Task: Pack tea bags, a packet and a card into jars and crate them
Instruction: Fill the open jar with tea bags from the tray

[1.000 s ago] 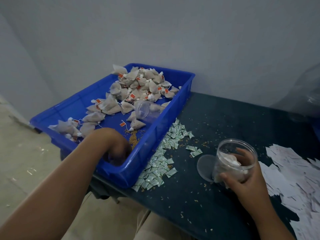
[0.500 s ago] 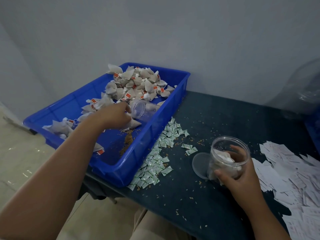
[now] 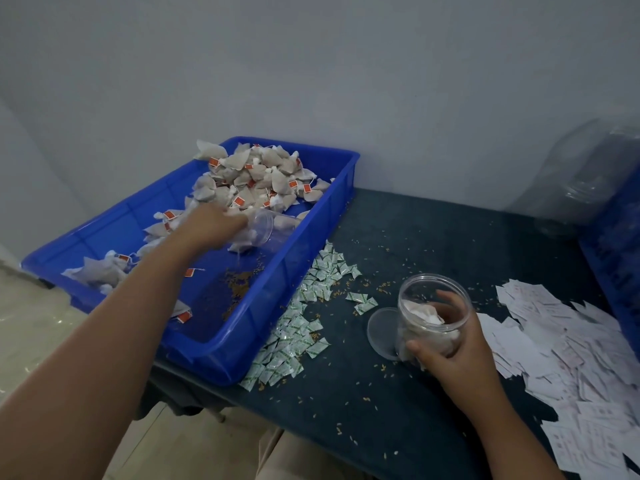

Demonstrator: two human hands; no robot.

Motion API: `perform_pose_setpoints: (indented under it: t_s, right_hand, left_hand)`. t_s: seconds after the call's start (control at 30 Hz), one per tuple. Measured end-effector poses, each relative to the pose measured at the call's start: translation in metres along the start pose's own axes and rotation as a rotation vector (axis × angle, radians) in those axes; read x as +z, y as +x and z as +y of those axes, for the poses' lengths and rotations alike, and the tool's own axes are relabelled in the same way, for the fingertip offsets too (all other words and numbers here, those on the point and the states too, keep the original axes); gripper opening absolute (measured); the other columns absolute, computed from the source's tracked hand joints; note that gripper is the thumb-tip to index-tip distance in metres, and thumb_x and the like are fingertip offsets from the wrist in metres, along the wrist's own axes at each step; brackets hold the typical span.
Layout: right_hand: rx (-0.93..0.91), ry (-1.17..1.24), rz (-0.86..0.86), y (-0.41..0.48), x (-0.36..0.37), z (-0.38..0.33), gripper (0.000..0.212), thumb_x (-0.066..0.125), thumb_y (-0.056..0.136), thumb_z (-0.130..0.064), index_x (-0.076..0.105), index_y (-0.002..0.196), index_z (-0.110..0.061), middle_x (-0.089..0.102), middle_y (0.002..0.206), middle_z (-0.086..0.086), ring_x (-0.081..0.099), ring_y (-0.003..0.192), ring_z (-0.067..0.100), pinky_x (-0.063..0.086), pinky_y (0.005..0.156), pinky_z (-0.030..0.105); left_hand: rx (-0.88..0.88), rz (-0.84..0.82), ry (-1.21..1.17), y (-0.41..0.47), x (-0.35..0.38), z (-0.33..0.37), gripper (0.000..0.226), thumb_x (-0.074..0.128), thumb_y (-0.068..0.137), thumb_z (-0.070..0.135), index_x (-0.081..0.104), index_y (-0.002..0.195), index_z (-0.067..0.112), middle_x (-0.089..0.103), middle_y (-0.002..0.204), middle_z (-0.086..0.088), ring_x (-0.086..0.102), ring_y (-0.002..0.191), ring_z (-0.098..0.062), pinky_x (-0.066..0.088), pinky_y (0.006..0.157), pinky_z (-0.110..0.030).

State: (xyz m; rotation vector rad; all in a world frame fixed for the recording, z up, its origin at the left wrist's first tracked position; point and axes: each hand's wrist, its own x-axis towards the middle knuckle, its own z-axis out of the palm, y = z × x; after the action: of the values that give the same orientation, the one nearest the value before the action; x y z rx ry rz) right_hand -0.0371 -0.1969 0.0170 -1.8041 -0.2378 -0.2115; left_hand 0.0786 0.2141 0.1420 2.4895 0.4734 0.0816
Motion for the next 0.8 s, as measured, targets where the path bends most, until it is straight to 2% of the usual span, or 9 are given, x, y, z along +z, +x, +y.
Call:
perform_pose_setpoints:
  t_s: [0.13, 0.23, 0.3, 0.4, 0.53, 0.6, 0.7, 0.73, 0.8]
  right_hand:
    - [0.02, -0.002, -0.01, 0.0, 0.0, 0.001, 0.083, 0.09, 0.057, -0.058, 0.05, 0.129, -0.069, 0.065, 0.128, -0.031, 0.066, 0.119, -0.004, 0.055, 0.085, 0.014]
    - [0.031, 0.012, -0.01, -0.001, -0.001, 0.003, 0.084, 0.092, 0.057, -0.056, 0.051, 0.129, -0.068, 0.065, 0.129, -0.029, 0.067, 0.119, -0.002, 0.054, 0.087, 0.011]
    - [0.034, 0.021, -0.009, -0.001, -0.001, 0.004, 0.085, 0.093, 0.058, -0.054, 0.052, 0.132, -0.064, 0.066, 0.129, -0.026, 0.068, 0.119, 0.001, 0.054, 0.088, 0.012]
    - [0.031, 0.031, -0.011, -0.001, -0.001, 0.004, 0.087, 0.095, 0.06, -0.051, 0.052, 0.135, -0.058, 0.067, 0.129, -0.022, 0.068, 0.12, 0.004, 0.054, 0.09, 0.014]
    - [0.028, 0.057, -0.016, 0.0, -0.002, 0.003, 0.088, 0.097, 0.065, -0.045, 0.052, 0.14, -0.055, 0.068, 0.128, -0.015, 0.07, 0.12, 0.011, 0.06, 0.092, 0.025]
    - [0.029, 0.088, 0.007, 0.001, -0.003, 0.003, 0.086, 0.096, 0.067, -0.038, 0.055, 0.141, -0.05, 0.07, 0.128, -0.012, 0.071, 0.12, 0.013, 0.062, 0.093, 0.03]
    - [0.021, 0.111, 0.034, 0.004, -0.005, 0.003, 0.083, 0.097, 0.069, -0.035, 0.056, 0.14, -0.046, 0.071, 0.131, -0.009, 0.071, 0.123, 0.015, 0.059, 0.096, 0.027]
    - [0.027, 0.116, 0.039, 0.004, -0.005, 0.002, 0.082, 0.098, 0.07, -0.035, 0.056, 0.14, -0.046, 0.071, 0.132, -0.009, 0.071, 0.124, 0.015, 0.059, 0.096, 0.026]
    - [0.031, 0.118, 0.037, 0.004, -0.004, 0.002, 0.081, 0.099, 0.07, -0.035, 0.057, 0.139, -0.046, 0.071, 0.132, -0.01, 0.071, 0.124, 0.014, 0.058, 0.096, 0.023]
  left_hand:
    - [0.177, 0.073, -0.138, -0.036, -0.01, 0.046, 0.035, 0.07, 0.083, 0.044, 0.066, 0.09, 0.01, 0.062, 0.082, -0.005, 0.056, 0.068, -0.018, 0.045, 0.057, -0.033]
    - [0.317, -0.132, -0.264, -0.082, -0.002, 0.094, 0.03, 0.068, 0.072, 0.052, 0.074, 0.091, 0.03, 0.068, 0.078, 0.006, 0.063, 0.058, -0.007, 0.054, 0.049, -0.027]
    - [0.418, -0.244, -0.233, -0.105, 0.016, 0.121, 0.023, 0.069, 0.074, 0.053, 0.074, 0.092, 0.039, 0.071, 0.079, 0.009, 0.066, 0.061, -0.01, 0.053, 0.052, -0.025]
    - [0.526, -0.385, -0.195, -0.127, 0.053, 0.151, 0.013, 0.074, 0.082, 0.048, 0.074, 0.089, 0.037, 0.073, 0.079, 0.008, 0.071, 0.068, -0.017, 0.053, 0.055, -0.029]
    - [0.603, -0.514, -0.011, -0.138, 0.088, 0.173, 0.012, 0.072, 0.092, 0.041, 0.077, 0.087, 0.032, 0.072, 0.074, 0.007, 0.062, 0.056, -0.004, 0.047, 0.048, -0.02]
    - [0.607, -0.574, -0.015, -0.142, 0.093, 0.176, 0.017, 0.07, 0.095, 0.042, 0.078, 0.086, 0.03, 0.074, 0.075, 0.003, 0.065, 0.059, -0.008, 0.05, 0.052, -0.023]
    - [0.636, -0.503, -0.093, -0.145, 0.091, 0.179, 0.023, 0.069, 0.097, 0.045, 0.08, 0.09, 0.027, 0.075, 0.091, -0.002, 0.071, 0.079, -0.02, 0.06, 0.074, -0.041]
    - [0.632, -0.457, -0.133, -0.146, 0.089, 0.18, 0.021, 0.069, 0.097, 0.044, 0.08, 0.093, 0.027, 0.074, 0.092, 0.001, 0.072, 0.081, -0.02, 0.061, 0.078, -0.046]
    - [0.648, -0.4, -0.18, -0.145, 0.086, 0.182, 0.013, 0.067, 0.098, 0.038, 0.078, 0.099, 0.031, 0.075, 0.093, 0.011, 0.071, 0.08, -0.01, 0.062, 0.077, -0.042]
